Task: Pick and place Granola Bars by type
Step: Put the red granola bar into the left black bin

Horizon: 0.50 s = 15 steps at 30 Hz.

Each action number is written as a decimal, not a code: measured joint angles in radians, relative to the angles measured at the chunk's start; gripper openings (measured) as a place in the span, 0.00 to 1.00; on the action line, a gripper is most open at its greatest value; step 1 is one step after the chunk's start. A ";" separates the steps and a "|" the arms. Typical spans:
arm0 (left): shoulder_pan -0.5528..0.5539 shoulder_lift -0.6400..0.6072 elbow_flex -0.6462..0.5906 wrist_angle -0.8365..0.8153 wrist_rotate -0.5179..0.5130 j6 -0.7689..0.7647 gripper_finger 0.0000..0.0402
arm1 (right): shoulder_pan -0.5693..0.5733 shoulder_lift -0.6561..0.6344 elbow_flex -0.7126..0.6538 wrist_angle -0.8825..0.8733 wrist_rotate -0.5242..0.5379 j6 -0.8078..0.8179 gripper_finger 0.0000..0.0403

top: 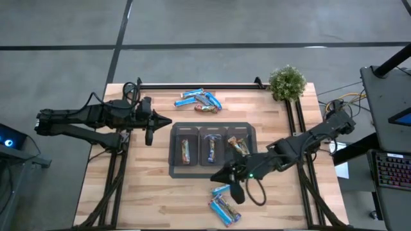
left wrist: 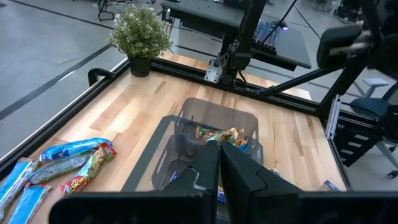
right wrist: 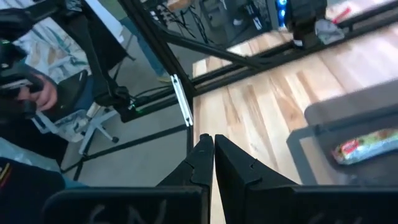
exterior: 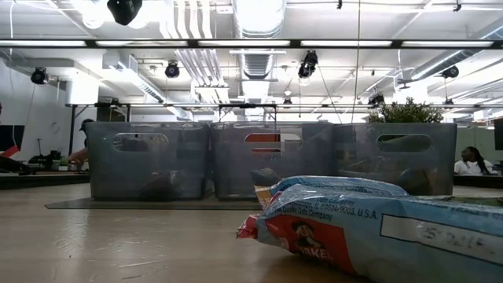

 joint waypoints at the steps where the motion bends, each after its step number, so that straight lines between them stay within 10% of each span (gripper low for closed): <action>1: 0.000 0.000 0.000 0.000 0.000 0.004 0.00 | 0.006 -0.011 0.000 -0.011 0.008 -0.014 0.02; 15: 0.023 0.000 0.000 0.030 -0.048 0.007 0.00 | 0.030 -0.118 -0.001 -0.119 0.096 -0.068 0.02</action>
